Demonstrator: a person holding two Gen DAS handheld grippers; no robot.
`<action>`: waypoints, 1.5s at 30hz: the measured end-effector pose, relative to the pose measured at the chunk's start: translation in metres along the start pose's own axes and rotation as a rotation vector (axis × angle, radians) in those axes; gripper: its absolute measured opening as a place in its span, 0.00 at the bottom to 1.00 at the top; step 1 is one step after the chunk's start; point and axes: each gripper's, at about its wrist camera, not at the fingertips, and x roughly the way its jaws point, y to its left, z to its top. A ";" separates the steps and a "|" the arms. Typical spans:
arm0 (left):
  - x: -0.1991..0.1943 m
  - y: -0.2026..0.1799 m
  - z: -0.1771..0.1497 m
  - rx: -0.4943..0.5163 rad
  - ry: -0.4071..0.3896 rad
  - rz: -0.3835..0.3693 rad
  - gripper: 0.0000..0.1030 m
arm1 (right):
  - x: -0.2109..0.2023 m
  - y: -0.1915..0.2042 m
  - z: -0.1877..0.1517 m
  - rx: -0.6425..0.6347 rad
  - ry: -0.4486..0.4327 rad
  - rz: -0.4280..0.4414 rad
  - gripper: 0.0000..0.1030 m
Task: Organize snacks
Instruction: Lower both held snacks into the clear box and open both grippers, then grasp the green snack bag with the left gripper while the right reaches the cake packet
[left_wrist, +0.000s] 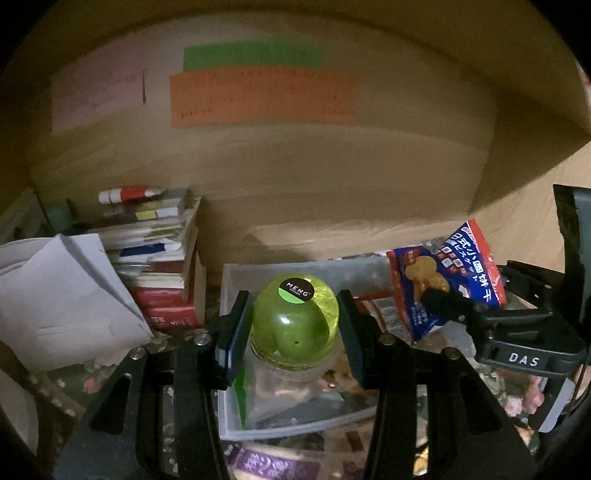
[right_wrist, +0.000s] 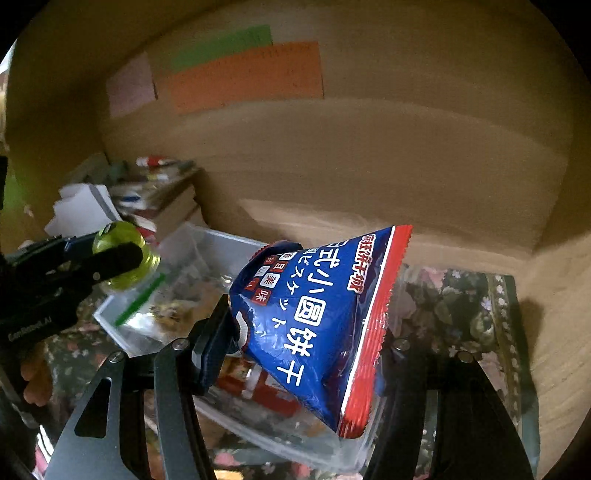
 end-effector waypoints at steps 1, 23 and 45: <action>0.005 0.001 0.000 -0.001 0.011 -0.002 0.45 | 0.005 -0.001 -0.001 0.002 0.015 0.004 0.55; -0.015 0.002 0.001 -0.019 0.003 -0.004 0.51 | -0.006 0.003 0.004 -0.037 0.012 -0.034 0.80; -0.104 -0.011 -0.108 -0.032 0.040 -0.018 0.71 | -0.112 0.005 -0.113 0.029 -0.021 -0.096 0.83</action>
